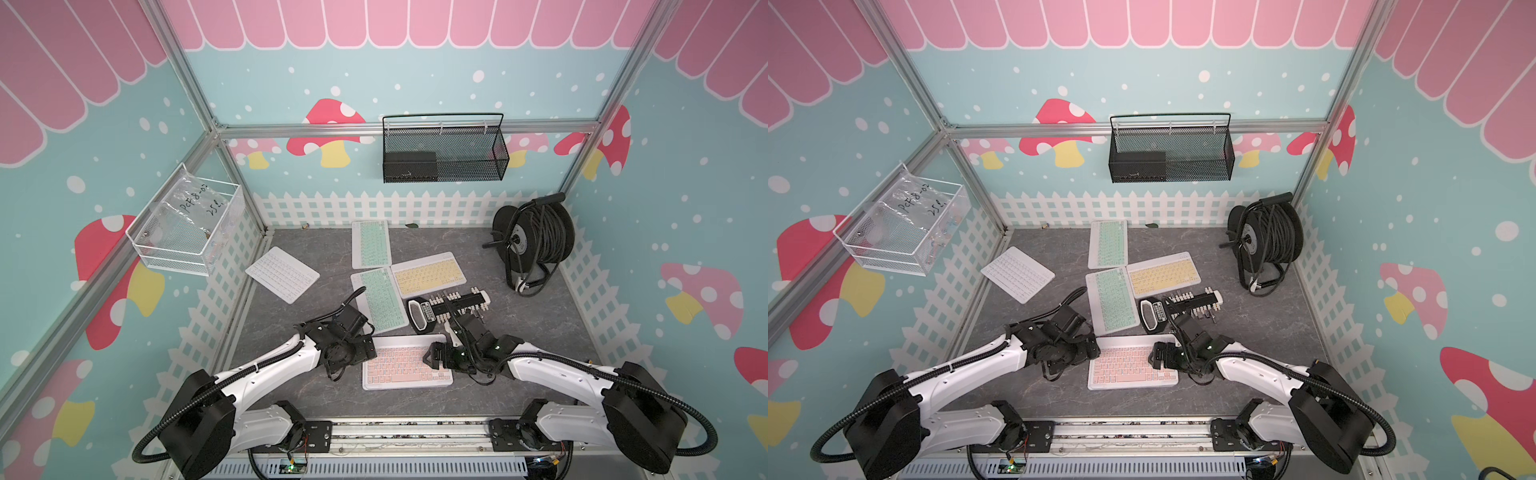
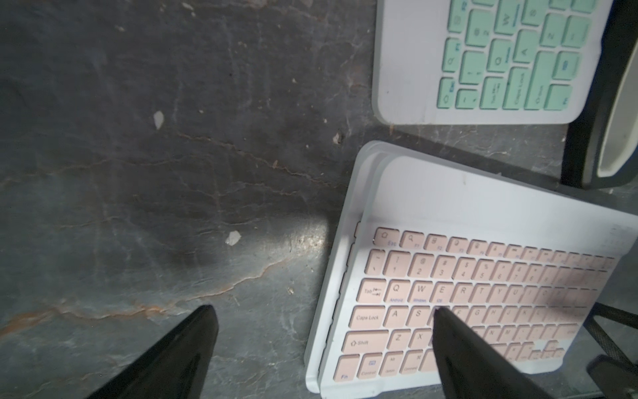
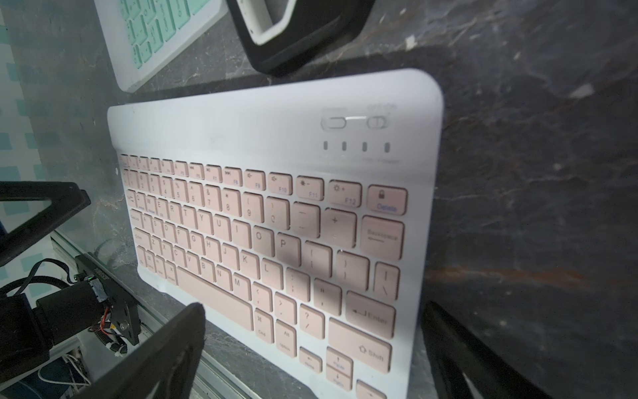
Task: Stack the numeric keypads
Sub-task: Adjust the numeric keypads at the center of the board.
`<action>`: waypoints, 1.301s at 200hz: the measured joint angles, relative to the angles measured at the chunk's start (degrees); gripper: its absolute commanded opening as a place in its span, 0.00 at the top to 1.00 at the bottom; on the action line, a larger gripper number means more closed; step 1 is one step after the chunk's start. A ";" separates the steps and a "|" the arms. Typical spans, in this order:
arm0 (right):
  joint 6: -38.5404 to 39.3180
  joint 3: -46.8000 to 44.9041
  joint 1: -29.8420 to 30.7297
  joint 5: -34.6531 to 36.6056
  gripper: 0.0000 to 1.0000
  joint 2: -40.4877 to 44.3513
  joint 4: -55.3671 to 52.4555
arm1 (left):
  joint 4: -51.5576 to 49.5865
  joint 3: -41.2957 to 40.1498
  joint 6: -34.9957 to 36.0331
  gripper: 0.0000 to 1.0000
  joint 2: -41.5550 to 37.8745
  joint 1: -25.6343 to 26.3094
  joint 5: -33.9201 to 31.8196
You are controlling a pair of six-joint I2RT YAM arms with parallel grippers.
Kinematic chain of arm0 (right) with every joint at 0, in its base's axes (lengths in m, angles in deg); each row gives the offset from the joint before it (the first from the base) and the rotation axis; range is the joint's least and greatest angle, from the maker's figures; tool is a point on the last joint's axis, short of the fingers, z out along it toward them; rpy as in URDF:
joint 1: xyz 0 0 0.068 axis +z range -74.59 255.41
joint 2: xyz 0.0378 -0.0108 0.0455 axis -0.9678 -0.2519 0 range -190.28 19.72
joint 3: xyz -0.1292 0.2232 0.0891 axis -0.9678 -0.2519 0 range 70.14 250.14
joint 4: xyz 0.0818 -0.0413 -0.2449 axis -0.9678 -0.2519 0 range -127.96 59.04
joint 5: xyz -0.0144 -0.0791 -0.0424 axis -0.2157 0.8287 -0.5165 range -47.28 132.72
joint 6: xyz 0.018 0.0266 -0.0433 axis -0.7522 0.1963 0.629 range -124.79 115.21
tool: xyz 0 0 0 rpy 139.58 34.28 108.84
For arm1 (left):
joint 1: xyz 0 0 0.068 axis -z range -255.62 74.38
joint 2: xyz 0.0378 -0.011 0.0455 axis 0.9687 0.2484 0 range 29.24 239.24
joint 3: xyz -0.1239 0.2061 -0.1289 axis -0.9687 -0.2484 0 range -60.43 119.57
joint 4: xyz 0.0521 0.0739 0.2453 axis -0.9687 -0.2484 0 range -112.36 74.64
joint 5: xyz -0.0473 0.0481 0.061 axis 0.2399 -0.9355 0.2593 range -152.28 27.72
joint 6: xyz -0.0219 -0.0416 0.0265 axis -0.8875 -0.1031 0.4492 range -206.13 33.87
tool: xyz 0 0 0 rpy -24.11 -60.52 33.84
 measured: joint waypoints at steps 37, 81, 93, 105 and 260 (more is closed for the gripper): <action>-0.07 0.79 0.57 0.66 0.00 -0.26 -0.57 | -0.04 -0.74 -0.35 0.00 -0.50 0.00 0.02; -0.42 1.09 1.05 0.85 0.00 -0.85 -0.72 | 0.00 -1.16 -0.44 0.00 -1.14 0.02 0.02; -0.44 1.49 1.09 1.01 0.01 -1.29 -0.83 | -0.02 -1.31 -0.66 0.00 -1.20 0.02 0.02; -0.50 1.68 1.25 1.20 0.00 -1.51 -0.85 | -0.02 -1.42 -0.76 0.00 -1.20 0.02 0.02; -1.27 3.08 3.26 2.38 0.00 -3.28 -1.88 | -0.02 -3.19 -0.81 0.00 -3.17 -0.07 0.04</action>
